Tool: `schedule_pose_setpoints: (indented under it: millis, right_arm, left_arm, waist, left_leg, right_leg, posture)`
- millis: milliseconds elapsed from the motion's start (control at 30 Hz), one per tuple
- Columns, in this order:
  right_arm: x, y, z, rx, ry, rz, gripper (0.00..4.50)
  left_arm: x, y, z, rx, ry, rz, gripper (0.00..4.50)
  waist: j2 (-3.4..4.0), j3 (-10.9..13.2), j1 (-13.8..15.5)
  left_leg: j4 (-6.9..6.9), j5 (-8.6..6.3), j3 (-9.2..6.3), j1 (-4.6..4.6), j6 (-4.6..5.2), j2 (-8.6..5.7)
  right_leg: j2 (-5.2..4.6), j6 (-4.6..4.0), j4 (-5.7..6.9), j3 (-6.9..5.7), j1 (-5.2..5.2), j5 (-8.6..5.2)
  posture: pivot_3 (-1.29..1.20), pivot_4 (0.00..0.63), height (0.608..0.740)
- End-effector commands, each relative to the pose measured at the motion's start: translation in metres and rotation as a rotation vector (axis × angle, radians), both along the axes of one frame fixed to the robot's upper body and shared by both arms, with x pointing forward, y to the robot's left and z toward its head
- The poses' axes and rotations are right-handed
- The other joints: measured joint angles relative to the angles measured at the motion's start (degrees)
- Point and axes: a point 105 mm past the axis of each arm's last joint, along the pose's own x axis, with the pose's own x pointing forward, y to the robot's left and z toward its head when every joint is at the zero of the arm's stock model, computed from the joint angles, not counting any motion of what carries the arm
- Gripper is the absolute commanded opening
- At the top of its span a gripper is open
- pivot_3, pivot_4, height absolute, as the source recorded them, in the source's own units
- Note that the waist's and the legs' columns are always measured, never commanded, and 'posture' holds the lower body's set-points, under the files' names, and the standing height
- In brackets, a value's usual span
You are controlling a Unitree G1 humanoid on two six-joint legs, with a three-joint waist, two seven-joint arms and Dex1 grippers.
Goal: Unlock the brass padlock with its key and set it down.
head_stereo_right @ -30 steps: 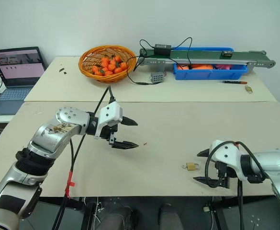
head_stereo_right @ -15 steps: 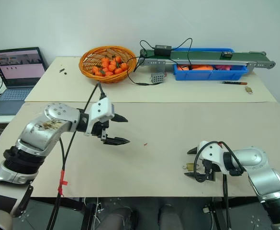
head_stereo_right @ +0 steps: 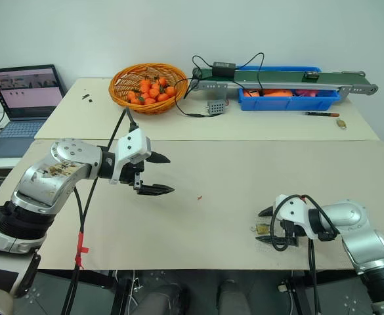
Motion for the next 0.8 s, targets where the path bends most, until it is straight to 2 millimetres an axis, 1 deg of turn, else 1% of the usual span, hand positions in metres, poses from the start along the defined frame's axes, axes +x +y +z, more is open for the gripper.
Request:
schedule_pose_setpoints:
  millis: [33, 67, 100, 133, 167, 300, 367, 433, 533, 633, 800]
  right_arm:
    - [-0.001, -0.002, 0.007, -0.016, -0.034, 0.011, 2.09]
    - [-0.001, -0.002, 0.007, -0.013, -0.034, 0.009, 1.63]
    - [-0.001, -0.001, 0.006, -0.012, -0.035, 0.007, 1.38]
    - [-0.002, -0.001, 0.005, -0.01, -0.034, 0.006, 0.98]
    - [-0.002, 0.0, 0.005, -0.008, -0.034, 0.005, 0.91]
    - [-0.004, 0.0, 0.005, -0.004, -0.032, 0.0, 0.9]
    - [-0.001, 0.003, 0.008, 0.008, -0.045, -0.008, 0.9]
    - [0.003, 0.009, 0.015, 0.035, -0.058, -0.014, 0.9]
    - [0.014, 0.021, 0.029, 0.068, -0.105, -0.013, 0.9]
    - [0.04, 0.045, 0.045, 0.074, -0.184, -0.016, 0.9]
    - [0.065, 0.081, 0.061, 0.077, -0.262, 0.048, 0.9]
  left_arm:
    - [0.001, 0.001, 0.013, -0.007, -0.048, -0.003, 4.5]
    - [0.002, 0.001, 0.014, -0.001, -0.052, -0.005, 4.5]
    - [0.003, 0.001, 0.015, -0.001, -0.054, -0.006, 4.5]
    - [0.004, 0.001, 0.016, 0.0, -0.056, -0.008, 4.5]
    - [0.004, 0.001, 0.017, 0.0, -0.058, -0.009, 4.5]
    - [0.005, 0.001, 0.018, 0.0, -0.06, -0.014, 4.5]
    - [0.004, -0.001, 0.019, -0.005, -0.059, -0.02, 4.5]
    - [0.003, -0.001, 0.02, -0.011, -0.058, -0.023, 4.5]
    - [0.004, 0.001, 0.021, -0.012, -0.065, -0.012, 4.5]
    - [0.006, 0.004, 0.022, -0.047, -0.052, 0.017, 4.5]
    - [0.005, 0.002, 0.025, -0.124, -0.02, 0.052, 4.5]
  waist:
    - [0.0, 0.0, -0.01]
    - [0.0, 0.0, 0.0]
    - [0.0, 0.0, 0.01]
    - [0.0, 0.0, 0.01]
    - [0.0, 0.0, 0.01]
    - [0.0, 0.0, -0.07]
    - [0.0, 0.0, -0.07]
    - [0.0, 0.0, -0.06]
    - [0.0, 0.0, -0.19]
    - [0.01, 0.01, -0.67]
    - [0.0, 0.02, -0.92]
  left_leg:
    - [0.0, 0.0, 0.0, 0.01, 0.0, 0.0]
    - [0.0, 0.0, 0.0, 0.02, 0.0, 0.0]
    - [0.0, 0.0, 0.0, 0.03, 0.0, 0.0]
    - [0.0, 0.0, 0.0, 0.04, 0.0, 0.0]
    - [0.0, 0.0, 0.0, 0.05, 0.0, 0.0]
    - [-0.01, -0.04, 0.0, 0.06, 0.03, 0.0]
    - [-0.01, -0.04, 0.0, 0.06, 0.02, 0.01]
    - [-0.01, -0.05, 0.0, 0.07, 0.02, 0.01]
    - [0.0, -0.05, 0.01, 0.06, 0.01, 0.01]
    - [0.01, -0.04, 0.02, 0.04, 0.0, 0.03]
    - [-0.08, -0.02, 0.02, 0.06, -0.04, 0.06]
  right_leg:
    - [0.0, 0.0, 0.0, 0.0, 0.01, 0.0]
    - [0.0, 0.0, 0.01, 0.0, 0.01, 0.0]
    - [0.0, 0.0, 0.01, 0.0, 0.02, 0.0]
    - [0.0, 0.0, 0.01, 0.0, 0.03, 0.0]
    - [0.0, 0.0, 0.01, 0.0, 0.04, 0.0]
    - [0.0, 0.01, -0.02, 0.0, 0.05, 0.0]
    - [0.0, 0.0, -0.02, 0.01, 0.04, 0.0]
    - [-0.01, 0.01, -0.02, 0.01, 0.05, 0.0]
    - [-0.01, 0.0, -0.01, 0.04, 0.04, 0.0]
    - [0.0, 0.0, 0.0, 0.07, 0.01, 0.0]
    - [0.01, -0.01, 0.04, 0.02, -0.05, -0.01]
  posture:
    - [0.0, 0.15, 0.74]
    - [0.0, 0.15, 0.74]
    - [0.0, 0.15, 0.74]
    - [0.0, 0.15, 0.74]
    - [0.0, 0.15, 0.74]
    - [0.0, 0.15, 0.74]
    - [0.0, 0.15, 0.74]
    - [0.0, 0.15, 0.74]
    - [0.0, 0.15, 0.74]
    - [0.0, 0.15, 0.74]
    - [0.0, 0.15, 0.74]
